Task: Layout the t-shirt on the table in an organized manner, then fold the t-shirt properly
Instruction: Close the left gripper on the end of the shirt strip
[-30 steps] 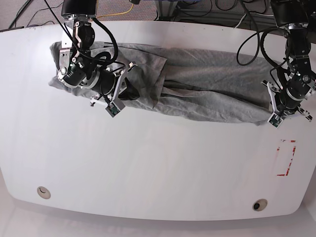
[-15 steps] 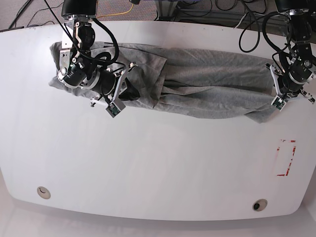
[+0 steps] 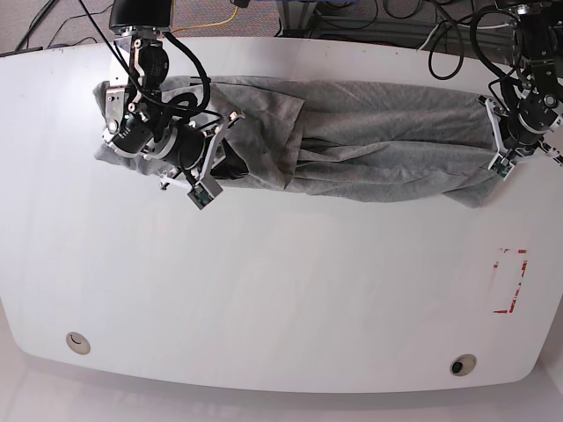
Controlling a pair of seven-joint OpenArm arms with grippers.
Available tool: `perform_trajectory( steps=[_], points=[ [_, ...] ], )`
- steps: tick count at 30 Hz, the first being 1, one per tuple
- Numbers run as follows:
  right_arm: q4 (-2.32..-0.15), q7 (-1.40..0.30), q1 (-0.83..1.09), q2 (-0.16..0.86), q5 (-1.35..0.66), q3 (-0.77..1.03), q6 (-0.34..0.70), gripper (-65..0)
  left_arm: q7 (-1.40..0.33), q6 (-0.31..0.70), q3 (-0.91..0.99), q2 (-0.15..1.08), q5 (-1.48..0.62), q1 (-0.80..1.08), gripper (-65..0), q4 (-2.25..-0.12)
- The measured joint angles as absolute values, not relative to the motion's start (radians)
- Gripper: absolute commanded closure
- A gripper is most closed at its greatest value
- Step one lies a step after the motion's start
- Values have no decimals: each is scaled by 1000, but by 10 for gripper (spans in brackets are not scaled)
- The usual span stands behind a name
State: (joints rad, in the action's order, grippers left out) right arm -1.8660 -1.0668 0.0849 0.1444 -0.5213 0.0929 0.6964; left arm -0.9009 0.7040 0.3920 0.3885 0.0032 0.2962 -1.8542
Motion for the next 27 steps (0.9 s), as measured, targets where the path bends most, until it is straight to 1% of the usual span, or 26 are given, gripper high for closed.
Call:
perform_trajectory(
  steps=[6, 8, 11, 13, 14, 15, 16, 17, 20, 27],
  points=[
    [-1866, -1067, 87, 144, -521, 93, 696, -6, -898, 704, 392, 388, 1, 292, -6, -1781],
    [-1866, -1067, 88, 145, -521, 93, 696, -6, -898, 704, 392, 389, 3, 294, -22, -1764],
    [-1866, -1067, 88, 147, -521, 93, 696, -6, -897, 704, 392, 389, 2, 293, -88, -1730],
    [-1866, -1067, 88, 147, -521, 93, 696, -6, -898, 704, 392, 388, 4, 290, -167, -1703],
    [-1866, -1067, 88, 147, -521, 93, 696, -6, -898, 704, 392, 388, 5, 289, -194, -1689],
    [-1866, -1067, 88, 147, -521, 93, 696, -6, -899, 704, 392, 388, 4, 288, -237, -1680],
    [-1866, -1067, 88, 147, -522, 93, 696, -6, -900, 704, 392, 388, 5, 288, -258, -1670],
    [-1866, -1067, 88, 147, -522, 93, 696, -6, -901, 704, 392, 388, 4, 288, -301, -1666],
    [-1866, -1067, 88, 147, -522, 93, 696, -6, -904, 704, 394, 388, 8, 281, -367, -1658],
    [-1867, -1067, 88, 147, -525, 92, 696, -6, -900, 704, 394, 389, 4, 228, -379, -1642]
  ],
)
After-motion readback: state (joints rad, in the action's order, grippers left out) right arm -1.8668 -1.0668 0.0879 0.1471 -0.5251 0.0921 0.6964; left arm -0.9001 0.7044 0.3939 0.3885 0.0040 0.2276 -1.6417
